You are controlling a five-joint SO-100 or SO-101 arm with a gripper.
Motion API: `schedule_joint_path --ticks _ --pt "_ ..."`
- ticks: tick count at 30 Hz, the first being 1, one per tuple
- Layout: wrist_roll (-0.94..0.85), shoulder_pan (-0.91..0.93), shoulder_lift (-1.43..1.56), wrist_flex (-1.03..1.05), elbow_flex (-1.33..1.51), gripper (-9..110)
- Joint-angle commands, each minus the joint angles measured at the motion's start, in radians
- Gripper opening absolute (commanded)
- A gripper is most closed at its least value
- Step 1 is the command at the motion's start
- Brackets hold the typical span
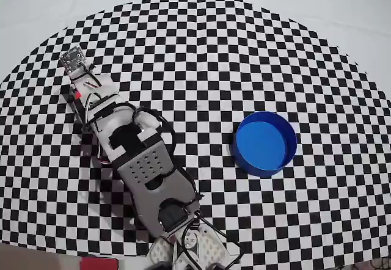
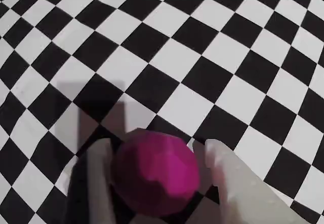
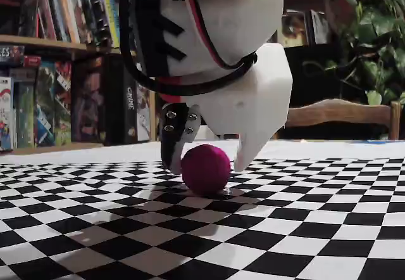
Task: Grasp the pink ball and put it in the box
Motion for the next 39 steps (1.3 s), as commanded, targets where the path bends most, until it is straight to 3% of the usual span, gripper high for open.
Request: schedule_joint_path --ticks 1,7,39 --pt "-0.002 -0.009 0.037 -0.011 -0.009 9" --pt "-0.006 -0.008 0.034 -0.011 -0.012 0" --pt "0.005 0.008 0.281 -0.006 0.127 0"
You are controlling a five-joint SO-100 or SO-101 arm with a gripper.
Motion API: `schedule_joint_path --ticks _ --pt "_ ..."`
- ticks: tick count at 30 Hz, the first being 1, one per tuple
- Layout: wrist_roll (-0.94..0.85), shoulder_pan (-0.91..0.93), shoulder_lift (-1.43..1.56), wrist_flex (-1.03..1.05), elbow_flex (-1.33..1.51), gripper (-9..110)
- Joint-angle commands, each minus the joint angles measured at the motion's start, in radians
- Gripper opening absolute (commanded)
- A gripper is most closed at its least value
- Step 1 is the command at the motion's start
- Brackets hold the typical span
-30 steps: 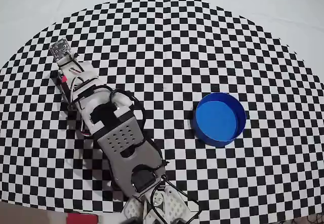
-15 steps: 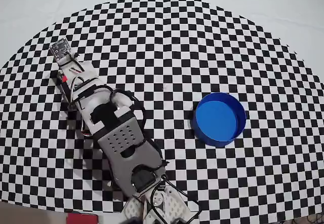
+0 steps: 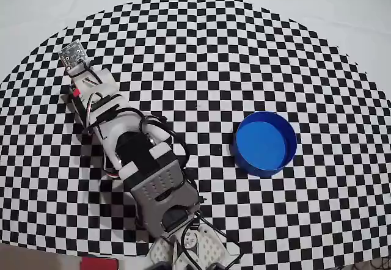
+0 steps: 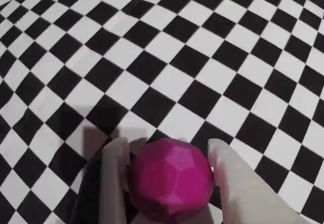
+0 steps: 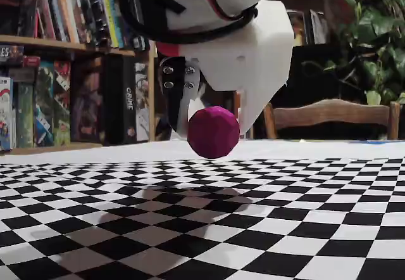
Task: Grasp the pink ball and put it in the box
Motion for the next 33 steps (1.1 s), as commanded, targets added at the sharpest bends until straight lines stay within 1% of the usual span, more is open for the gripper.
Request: schedule_joint_path --ticks 1,33 --pt "0.005 0.008 0.104 -0.006 0.021 0" --pt "0.005 0.041 0.534 -0.006 0.36 0"
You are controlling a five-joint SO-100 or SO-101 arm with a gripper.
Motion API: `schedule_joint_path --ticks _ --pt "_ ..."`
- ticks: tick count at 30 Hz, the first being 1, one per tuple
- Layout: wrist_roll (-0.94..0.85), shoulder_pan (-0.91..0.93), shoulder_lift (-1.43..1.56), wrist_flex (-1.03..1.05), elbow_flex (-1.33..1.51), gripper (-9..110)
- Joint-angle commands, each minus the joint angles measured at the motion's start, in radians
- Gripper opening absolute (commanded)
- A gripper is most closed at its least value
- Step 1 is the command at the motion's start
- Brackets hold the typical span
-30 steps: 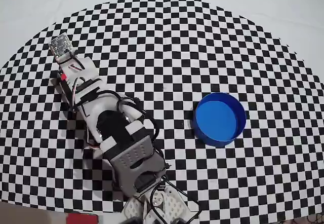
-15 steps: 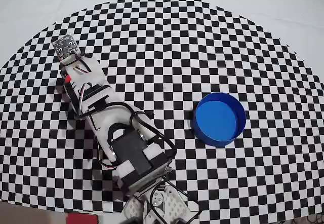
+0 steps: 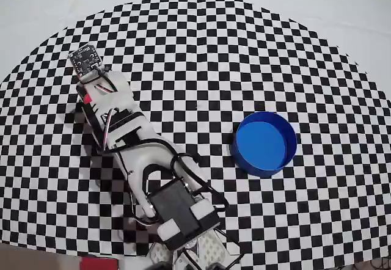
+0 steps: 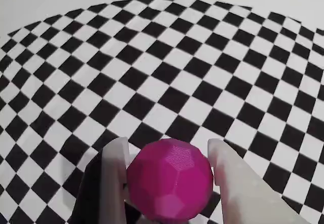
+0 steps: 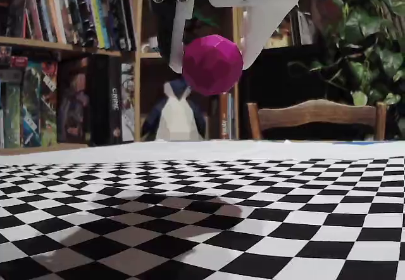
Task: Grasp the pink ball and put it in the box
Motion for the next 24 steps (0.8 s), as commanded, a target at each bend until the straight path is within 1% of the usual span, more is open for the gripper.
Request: schedule_joint_path --ticks 1,12,24 --pt "0.005 0.003 0.069 -0.006 0.006 0" --pt "0.005 0.029 0.149 -0.006 0.063 0" --pt "0.005 0.103 0.291 -0.006 0.166 0"
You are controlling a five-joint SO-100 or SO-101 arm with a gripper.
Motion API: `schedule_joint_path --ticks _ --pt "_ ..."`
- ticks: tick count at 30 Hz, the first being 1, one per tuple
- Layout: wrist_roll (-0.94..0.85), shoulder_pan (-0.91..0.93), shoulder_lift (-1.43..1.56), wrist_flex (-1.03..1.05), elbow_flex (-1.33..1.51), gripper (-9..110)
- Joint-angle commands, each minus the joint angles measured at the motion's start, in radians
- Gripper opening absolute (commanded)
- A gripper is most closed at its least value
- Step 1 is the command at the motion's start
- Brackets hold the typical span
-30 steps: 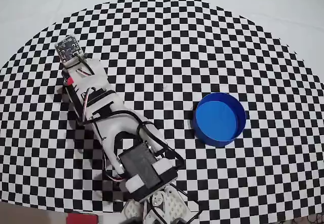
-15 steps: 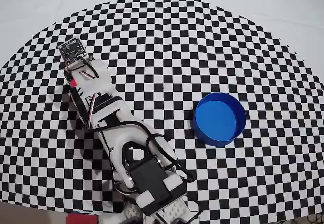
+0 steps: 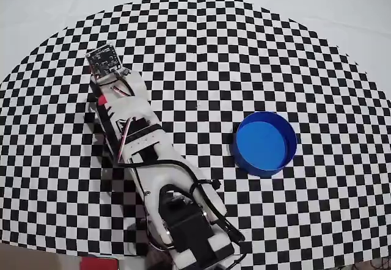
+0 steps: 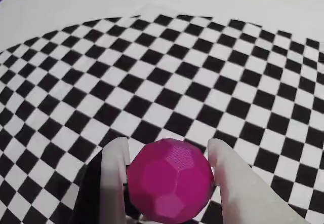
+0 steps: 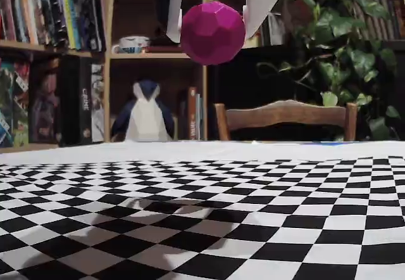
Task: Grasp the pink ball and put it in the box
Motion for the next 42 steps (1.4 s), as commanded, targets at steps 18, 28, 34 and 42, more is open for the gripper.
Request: schedule_joint_path --ticks 18,28,34,42 --pt "0.005 0.109 0.305 0.0 0.187 0" --pt "0.005 0.161 0.348 0.002 0.212 0" --pt "0.005 0.201 0.394 0.002 0.236 0" --pt "0.005 0.273 0.485 0.002 0.296 0"
